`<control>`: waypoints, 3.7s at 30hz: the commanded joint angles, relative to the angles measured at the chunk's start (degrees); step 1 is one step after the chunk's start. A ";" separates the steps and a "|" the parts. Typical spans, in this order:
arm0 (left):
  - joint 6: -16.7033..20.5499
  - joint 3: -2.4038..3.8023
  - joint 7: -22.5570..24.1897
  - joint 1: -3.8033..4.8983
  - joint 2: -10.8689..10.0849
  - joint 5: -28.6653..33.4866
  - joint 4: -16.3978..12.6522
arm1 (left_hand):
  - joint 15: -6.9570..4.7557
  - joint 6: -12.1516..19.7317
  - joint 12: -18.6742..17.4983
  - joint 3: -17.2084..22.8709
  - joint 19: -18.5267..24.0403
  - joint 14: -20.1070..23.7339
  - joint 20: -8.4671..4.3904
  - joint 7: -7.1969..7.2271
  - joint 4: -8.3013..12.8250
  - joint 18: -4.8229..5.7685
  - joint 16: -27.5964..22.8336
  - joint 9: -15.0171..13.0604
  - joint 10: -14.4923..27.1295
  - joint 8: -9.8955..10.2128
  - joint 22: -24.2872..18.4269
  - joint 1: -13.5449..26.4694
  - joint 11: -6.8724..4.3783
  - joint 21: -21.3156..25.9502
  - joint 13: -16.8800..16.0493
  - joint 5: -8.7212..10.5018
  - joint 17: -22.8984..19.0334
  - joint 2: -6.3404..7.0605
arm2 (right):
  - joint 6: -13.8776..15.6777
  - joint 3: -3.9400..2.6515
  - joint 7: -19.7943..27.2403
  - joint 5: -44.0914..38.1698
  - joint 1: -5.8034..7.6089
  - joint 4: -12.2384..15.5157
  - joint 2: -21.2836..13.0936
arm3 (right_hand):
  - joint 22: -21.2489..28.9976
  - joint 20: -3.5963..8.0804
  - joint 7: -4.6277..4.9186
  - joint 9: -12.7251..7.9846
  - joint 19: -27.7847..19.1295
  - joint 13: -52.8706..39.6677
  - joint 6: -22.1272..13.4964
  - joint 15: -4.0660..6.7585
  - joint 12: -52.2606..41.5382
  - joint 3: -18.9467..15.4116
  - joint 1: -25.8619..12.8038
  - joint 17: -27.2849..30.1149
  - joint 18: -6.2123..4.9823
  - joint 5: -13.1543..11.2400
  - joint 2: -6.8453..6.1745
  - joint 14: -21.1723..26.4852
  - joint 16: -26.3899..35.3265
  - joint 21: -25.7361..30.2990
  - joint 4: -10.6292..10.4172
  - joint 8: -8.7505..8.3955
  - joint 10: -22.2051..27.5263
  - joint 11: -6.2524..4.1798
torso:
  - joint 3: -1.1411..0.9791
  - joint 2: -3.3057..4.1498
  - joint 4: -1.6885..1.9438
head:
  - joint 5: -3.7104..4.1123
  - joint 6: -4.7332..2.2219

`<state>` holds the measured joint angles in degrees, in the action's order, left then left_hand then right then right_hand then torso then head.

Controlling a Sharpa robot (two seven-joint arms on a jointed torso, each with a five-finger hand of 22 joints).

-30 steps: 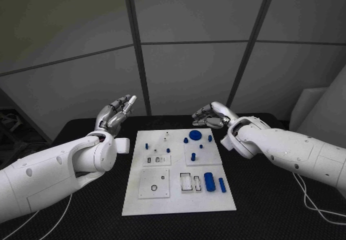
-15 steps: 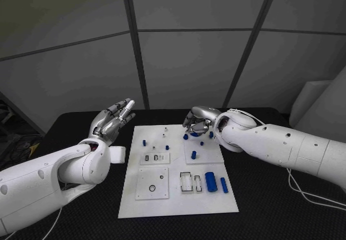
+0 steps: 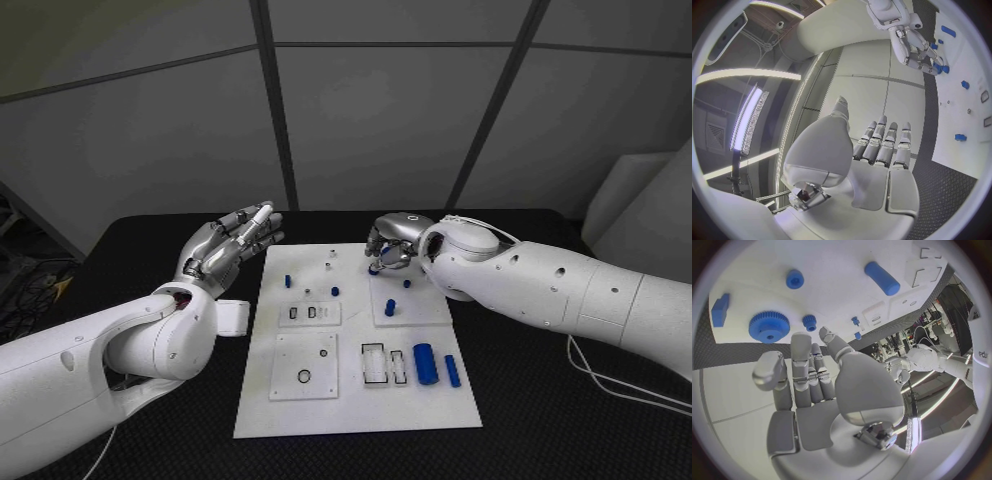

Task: Assemble the parts on the task board

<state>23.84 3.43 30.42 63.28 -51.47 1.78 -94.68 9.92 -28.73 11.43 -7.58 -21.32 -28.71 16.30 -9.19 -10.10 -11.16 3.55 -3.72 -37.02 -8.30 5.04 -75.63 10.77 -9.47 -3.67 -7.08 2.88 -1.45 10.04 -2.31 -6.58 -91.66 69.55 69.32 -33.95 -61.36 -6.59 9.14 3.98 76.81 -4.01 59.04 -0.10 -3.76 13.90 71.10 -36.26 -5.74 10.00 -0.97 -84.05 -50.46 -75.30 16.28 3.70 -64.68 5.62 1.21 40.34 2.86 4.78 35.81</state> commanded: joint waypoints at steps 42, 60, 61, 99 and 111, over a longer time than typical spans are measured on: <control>-1.99 0.11 -0.37 0.46 -0.99 -0.85 -0.23 | 0.21 -0.75 0.31 -0.39 0.10 -0.64 0.01 -4.03 0.92 0.88 0.11 0.00 -0.79 -0.30 -0.15 -0.13 0.35 -0.02 0.01 -0.26 0.00 -0.78 | 1.30 -0.05 1.00 -2.42 0.25 0.80 0.04 | -20.06 0.73 -1.51 1.36 8.17 -0.77 5.22 0.66 0.06 8.94 1.99 -18.59 3.98 -1.97 3.76 -0.73 -18.98 -11.23 0.02 0.57 -6.64 -1.71 | -0.09 1.50 0.32 | -0.06 0.21; -2.09 0.11 -0.43 0.62 -1.11 -0.85 -0.10 | 0.22 -0.68 0.29 -0.42 0.07 -0.62 0.01 -4.04 0.98 0.89 0.08 0.02 -0.79 -0.27 -0.15 -0.14 0.36 -0.03 0.01 -0.27 0.00 -0.80 | 10.67 -0.08 2.38 -1.82 0.59 -4.16 5.60 | -20.20 0.82 -1.58 1.50 8.20 -0.82 5.35 0.72 0.21 9.30 1.89 -18.78 4.00 -2.06 3.09 -0.71 -19.26 -11.32 0.04 0.44 -6.71 -1.75 | 0.04 1.88 0.64 | -0.03 -0.40; -2.08 0.11 -0.44 0.70 -1.13 -0.85 -0.16 | 0.22 -0.68 0.29 -0.42 0.07 -0.62 0.01 -4.04 0.98 0.89 0.08 0.02 -0.79 -0.27 -0.15 -0.14 0.36 -0.03 0.01 -0.27 0.00 -0.80 | 10.67 -0.08 2.46 -1.78 0.67 -4.68 6.07 | -20.23 0.82 -1.58 1.51 8.22 -0.82 5.34 0.72 0.22 9.33 1.88 -18.78 4.00 -2.04 3.05 -0.70 -19.27 -11.33 0.04 0.42 -6.70 -1.75 | 0.08 2.00 0.70 | -0.03 -0.48; -1.77 0.11 -0.72 2.56 -1.41 -0.85 -1.06 | 0.22 -0.45 0.20 -0.54 -0.21 -0.63 -0.01 -4.04 1.24 0.88 0.00 0.09 -0.73 -0.18 -0.11 -0.24 0.36 -0.19 0.03 -0.27 -0.01 -0.79 | 5.52 -0.07 2.91 -1.82 1.41 -12.45 12.17 | -19.51 0.69 -1.33 1.60 7.67 -0.67 4.78 0.50 0.36 10.19 1.06 -18.21 3.85 -2.20 2.41 -0.43 -19.20 -11.07 -0.43 -0.01 -5.74 -1.44 | 0.39 3.14 1.20 | -0.04 -0.68; -1.75 0.11 -0.82 2.70 -1.60 -0.85 -0.96 | 0.22 -0.45 0.20 -0.54 -0.21 -0.63 -0.01 -4.04 1.24 0.88 0.00 0.09 -0.73 -0.18 -0.11 -0.24 0.36 -0.19 0.03 -0.27 -0.01 -0.79 | 10.29 -0.06 3.89 -0.35 1.46 -11.44 11.41 | -2.84 -1.99 1.33 -0.25 -2.63 0.34 -6.59 -2.29 0.32 6.92 0.53 -4.70 0.49 -6.95 -3.94 3.16 -9.97 -3.04 -3.12 -0.15 10.77 2.05 | 0.32 3.20 1.15 | -0.11 -0.94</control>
<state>22.45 3.47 29.42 65.85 -52.98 1.42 -95.55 9.93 -29.60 11.71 -8.22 -21.70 -29.09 16.30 -9.31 -9.15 -11.15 3.55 -3.69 -37.60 -8.52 4.96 -75.86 10.98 -9.46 -3.64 -7.07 2.85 -1.67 17.61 -2.33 -3.46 -92.93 70.85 57.20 -22.10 -64.67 -8.51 10.44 3.74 74.51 -3.58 52.77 -2.26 -3.55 21.34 71.52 -41.33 -4.54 3.28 -4.42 -81.05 -60.68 -78.66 13.50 3.54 -54.51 7.60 1.59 43.51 4.04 4.66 35.00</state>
